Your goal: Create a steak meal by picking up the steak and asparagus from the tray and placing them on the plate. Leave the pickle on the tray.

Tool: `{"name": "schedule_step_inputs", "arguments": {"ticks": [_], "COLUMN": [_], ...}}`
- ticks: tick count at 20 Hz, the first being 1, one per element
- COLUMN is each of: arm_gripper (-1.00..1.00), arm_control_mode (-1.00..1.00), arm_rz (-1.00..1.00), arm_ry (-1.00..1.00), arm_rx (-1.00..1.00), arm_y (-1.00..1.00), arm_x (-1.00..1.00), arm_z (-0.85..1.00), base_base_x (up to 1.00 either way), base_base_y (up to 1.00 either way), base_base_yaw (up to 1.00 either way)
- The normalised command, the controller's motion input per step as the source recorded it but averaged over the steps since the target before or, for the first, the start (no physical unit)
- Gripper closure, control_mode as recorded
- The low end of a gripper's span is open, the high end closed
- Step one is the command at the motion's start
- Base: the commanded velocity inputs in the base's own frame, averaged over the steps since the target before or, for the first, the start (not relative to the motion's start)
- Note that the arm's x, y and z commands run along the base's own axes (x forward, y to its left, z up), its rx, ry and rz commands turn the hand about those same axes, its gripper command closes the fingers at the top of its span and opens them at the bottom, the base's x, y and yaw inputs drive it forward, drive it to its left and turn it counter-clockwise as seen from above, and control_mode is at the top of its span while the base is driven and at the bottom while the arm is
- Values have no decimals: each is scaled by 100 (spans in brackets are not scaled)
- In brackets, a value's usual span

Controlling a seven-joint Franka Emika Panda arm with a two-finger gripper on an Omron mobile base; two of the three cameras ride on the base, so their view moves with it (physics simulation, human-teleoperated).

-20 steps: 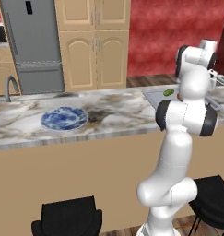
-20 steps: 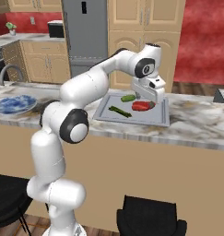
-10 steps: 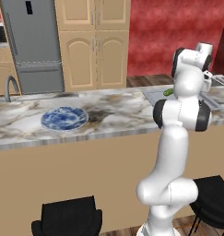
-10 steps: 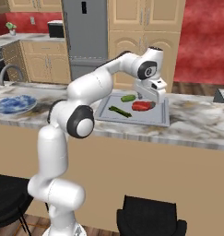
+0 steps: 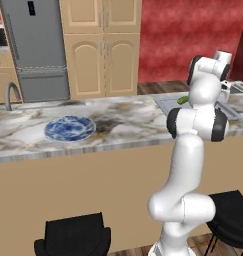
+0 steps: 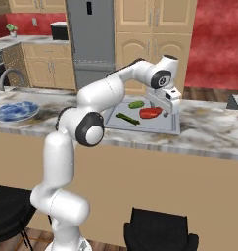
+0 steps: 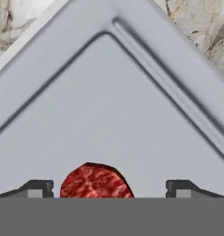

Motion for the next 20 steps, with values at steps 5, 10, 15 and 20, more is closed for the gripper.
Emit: {"name": "schedule_step_inputs", "arguments": {"ticks": [5, 10, 15, 20], "arm_gripper": [100, 100, 100, 100], "arm_control_mode": [-100, -100, -100, -100], "arm_rz": [0, 0, 0, 0], "arm_ry": [-1, 3, 3, -6], "arm_rx": [-2, -9, -5, 2], "arm_y": [22, 62, 34, -8], "arm_x": [2, -2, -5, -10], "arm_z": [-21, -23, -18, 71], "base_base_x": [0, 0, 0, 0], "base_base_y": [0, 0, 0, 0], "base_base_yaw": [0, 0, 0, 0]}}
